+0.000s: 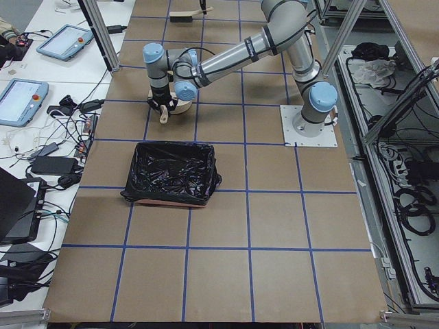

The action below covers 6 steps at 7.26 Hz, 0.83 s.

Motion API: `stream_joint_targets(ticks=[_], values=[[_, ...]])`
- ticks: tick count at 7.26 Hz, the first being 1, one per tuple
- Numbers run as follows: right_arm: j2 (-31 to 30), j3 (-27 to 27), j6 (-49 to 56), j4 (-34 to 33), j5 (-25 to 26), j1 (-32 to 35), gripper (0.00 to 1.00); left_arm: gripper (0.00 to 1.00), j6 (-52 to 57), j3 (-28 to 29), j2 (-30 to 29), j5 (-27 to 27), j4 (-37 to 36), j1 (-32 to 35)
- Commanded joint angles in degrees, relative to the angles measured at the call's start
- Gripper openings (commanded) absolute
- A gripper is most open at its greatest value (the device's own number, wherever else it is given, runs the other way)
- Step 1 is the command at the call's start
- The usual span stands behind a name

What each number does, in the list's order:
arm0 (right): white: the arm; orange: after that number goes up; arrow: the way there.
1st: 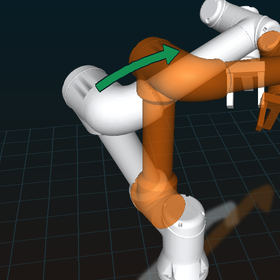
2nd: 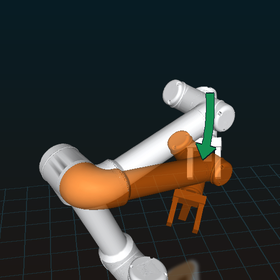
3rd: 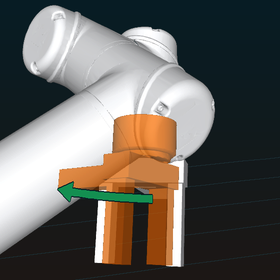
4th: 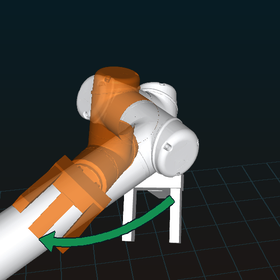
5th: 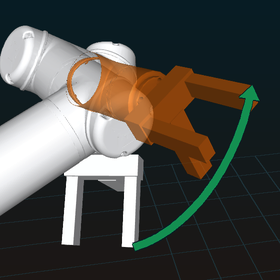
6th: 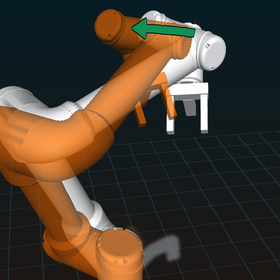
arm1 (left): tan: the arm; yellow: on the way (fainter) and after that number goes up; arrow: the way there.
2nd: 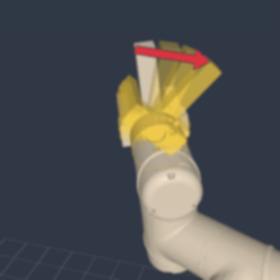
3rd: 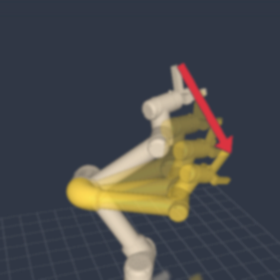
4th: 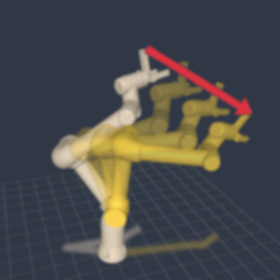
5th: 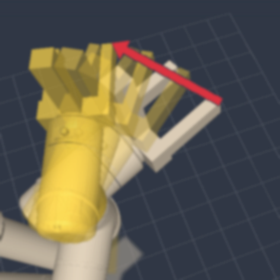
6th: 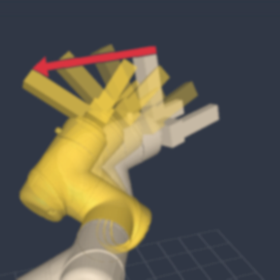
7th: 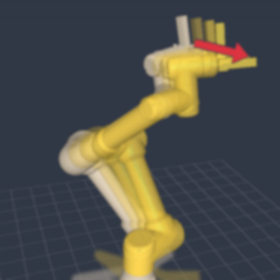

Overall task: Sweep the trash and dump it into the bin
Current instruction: 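Lift the white brush with the right gripper and carry it toward the trash items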

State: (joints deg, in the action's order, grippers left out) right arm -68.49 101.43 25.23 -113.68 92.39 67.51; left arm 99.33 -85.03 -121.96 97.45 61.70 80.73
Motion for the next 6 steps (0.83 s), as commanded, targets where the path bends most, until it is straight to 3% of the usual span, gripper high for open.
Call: stream_joint_targets(ticks=[1,3,6], values=[[-0.8,-2.6,-0.1,1.2,-0.4,1.1,0.0,0.0,-1.1,0.0,-0.2,-0.1,0.0,0.1],[-1.0,-5.1,-3.5,4.3,-5.2,3.1,0.0,0.0,-1.1,0.0,-0.2,-0.1,0.0,0.4],[-0.9,-5.2,-22.0,4.0,-7.9,15.0,0.0,0.0,-1.0,0.0,-0.2,0.0,0.0,0.7]])
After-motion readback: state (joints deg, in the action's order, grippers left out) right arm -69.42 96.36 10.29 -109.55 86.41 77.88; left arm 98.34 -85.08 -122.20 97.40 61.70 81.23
